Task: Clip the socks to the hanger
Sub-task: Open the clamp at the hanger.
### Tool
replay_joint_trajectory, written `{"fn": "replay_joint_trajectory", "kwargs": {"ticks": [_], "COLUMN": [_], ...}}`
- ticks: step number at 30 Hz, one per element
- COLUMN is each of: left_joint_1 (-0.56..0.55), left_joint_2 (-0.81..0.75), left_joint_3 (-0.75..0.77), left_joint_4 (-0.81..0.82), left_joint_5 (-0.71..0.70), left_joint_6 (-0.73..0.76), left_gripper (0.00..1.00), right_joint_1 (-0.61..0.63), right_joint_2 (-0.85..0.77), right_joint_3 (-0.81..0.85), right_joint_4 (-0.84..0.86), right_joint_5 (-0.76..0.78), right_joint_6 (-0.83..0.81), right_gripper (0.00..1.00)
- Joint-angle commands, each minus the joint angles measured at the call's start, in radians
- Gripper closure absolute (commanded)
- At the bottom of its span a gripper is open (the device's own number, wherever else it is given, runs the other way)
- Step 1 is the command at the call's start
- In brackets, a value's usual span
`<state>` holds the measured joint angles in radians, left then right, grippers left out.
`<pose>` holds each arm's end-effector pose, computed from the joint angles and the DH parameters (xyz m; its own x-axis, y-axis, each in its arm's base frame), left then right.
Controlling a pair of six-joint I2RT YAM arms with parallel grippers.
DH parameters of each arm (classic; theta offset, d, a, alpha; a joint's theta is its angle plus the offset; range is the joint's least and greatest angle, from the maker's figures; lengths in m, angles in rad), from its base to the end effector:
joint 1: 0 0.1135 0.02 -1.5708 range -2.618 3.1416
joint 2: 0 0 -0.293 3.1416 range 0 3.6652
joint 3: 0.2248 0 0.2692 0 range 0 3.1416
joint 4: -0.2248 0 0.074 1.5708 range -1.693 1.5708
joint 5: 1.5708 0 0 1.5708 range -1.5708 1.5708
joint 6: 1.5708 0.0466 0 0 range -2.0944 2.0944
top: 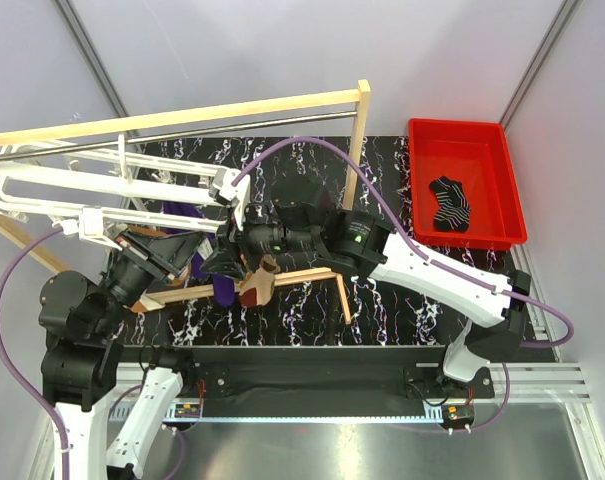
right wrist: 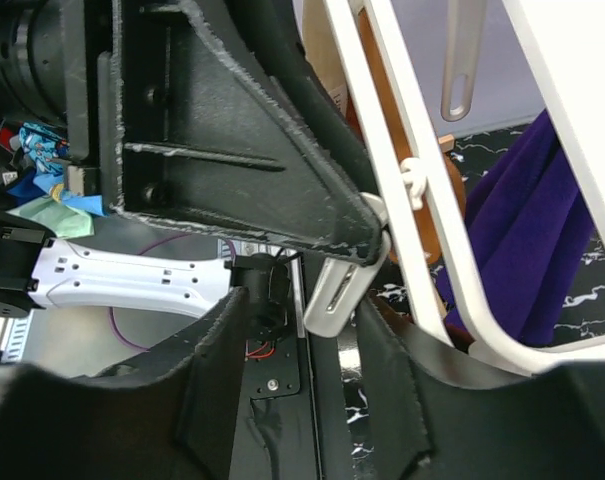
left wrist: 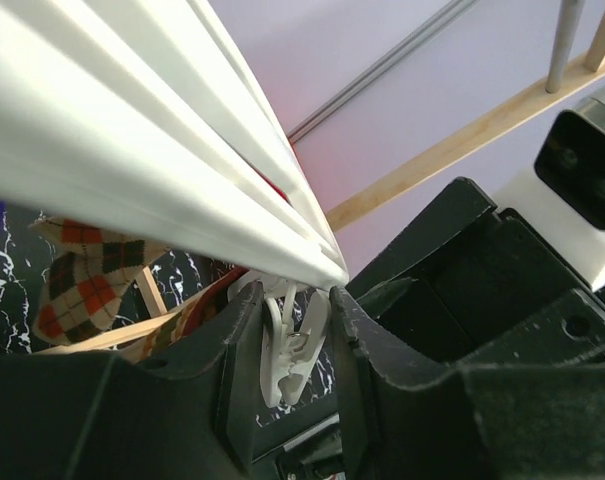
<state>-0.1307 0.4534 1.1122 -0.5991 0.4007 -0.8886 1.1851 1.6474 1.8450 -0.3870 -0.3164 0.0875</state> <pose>0.0413 -0.0238 0.4569 -0.3555 -0.6741 -0.6474 0.3650 0.5376 -0.7601 0.1386 0.3799 0.4937 -0.1576 -0.1673 -0.9732 -0.9855 0.0894 0.1442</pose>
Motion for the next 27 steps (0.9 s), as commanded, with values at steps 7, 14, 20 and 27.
{"fn": "replay_joint_trajectory", "kwargs": {"ticks": [7, 14, 20, 27], "left_joint_1": [-0.001, -0.001, -0.001, -0.001], "left_joint_2": [0.005, 0.001, -0.005, -0.007], "left_joint_3": [0.008, 0.012, 0.017, 0.023], "left_joint_4": [0.012, 0.001, -0.007, -0.025], "left_joint_5": [0.017, 0.001, -0.006, -0.016], "left_joint_6": [-0.013, -0.016, -0.012, -0.010], "left_gripper": [1.00, 1.00, 1.00, 1.00], "right_joint_1": [-0.004, -0.002, -0.004, -0.004], "right_joint_2": [-0.070, -0.162, -0.291, -0.420], "right_joint_3": [-0.043, -0.147, -0.269, -0.375], "right_joint_4": [0.025, 0.010, 0.013, -0.006], "right_joint_5": [0.059, 0.145, 0.243, 0.367], "right_joint_6": [-0.008, -0.032, -0.061, -0.046], "right_gripper": [0.32, 0.22, 0.19, 0.26]}}
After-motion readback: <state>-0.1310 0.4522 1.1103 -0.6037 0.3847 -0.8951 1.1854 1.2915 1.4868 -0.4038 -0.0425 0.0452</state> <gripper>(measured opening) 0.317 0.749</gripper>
